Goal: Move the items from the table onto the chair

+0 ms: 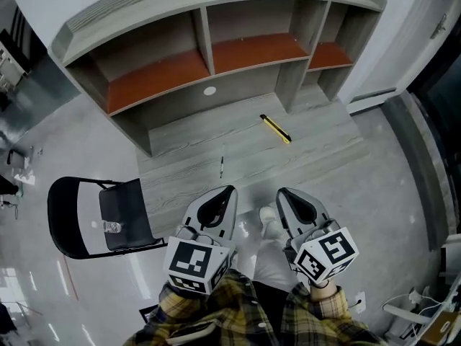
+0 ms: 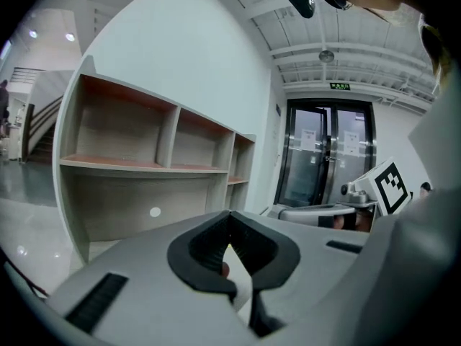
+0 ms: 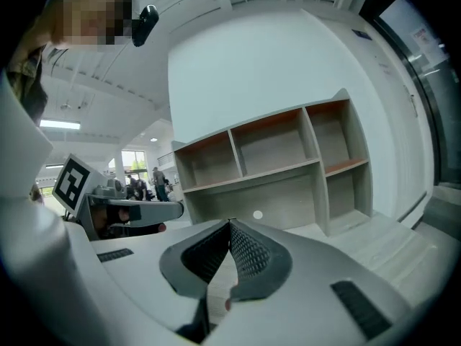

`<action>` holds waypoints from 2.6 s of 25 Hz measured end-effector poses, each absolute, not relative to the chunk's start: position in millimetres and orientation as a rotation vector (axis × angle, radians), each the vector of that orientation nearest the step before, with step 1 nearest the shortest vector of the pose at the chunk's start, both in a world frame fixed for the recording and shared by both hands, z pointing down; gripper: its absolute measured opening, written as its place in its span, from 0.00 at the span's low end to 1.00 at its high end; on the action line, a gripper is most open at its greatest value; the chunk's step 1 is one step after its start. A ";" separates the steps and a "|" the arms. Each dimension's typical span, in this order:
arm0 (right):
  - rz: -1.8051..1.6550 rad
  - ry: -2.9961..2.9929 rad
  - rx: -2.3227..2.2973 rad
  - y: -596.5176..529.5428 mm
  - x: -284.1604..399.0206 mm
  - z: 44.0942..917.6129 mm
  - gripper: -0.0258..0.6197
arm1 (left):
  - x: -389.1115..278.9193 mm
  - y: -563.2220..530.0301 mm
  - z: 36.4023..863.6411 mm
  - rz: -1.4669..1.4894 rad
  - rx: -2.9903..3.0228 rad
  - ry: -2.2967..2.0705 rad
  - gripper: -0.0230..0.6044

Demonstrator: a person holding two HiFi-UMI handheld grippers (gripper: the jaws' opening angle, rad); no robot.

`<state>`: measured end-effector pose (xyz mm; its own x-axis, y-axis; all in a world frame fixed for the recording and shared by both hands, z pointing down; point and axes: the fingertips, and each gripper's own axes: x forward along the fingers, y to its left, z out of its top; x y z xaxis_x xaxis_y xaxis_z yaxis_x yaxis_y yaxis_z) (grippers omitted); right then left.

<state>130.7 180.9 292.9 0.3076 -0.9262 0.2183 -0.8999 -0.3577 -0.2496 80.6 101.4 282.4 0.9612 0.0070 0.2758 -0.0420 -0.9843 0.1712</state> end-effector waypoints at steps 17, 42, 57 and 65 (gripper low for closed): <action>-0.498 2.223 -2.087 126.5 308.3 269.1 0.07 | 224.0 65.0 267.6 0.360 2.864 -0.623 0.04; -0.659 2.303 -1.993 88.1 313.3 297.1 0.07 | 237.8 9.7 291.1 0.395 2.733 -0.675 0.20; -0.804 2.247 -2.001 102.8 313.0 334.9 0.07 | 232.3 -13.9 426.6 0.905 2.621 -0.603 0.27; -0.918 2.192 -2.033 122.9 312.3 362.0 0.07 | 217.8 -18.1 533.2 1.199 2.430 -0.522 0.27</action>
<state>312.3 122.9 362.0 -0.1551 -0.9153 0.3716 -0.9069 -0.0172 -0.4210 217.8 -18.1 533.2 0.5670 -0.1590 0.8082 -0.4832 -0.8588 0.1700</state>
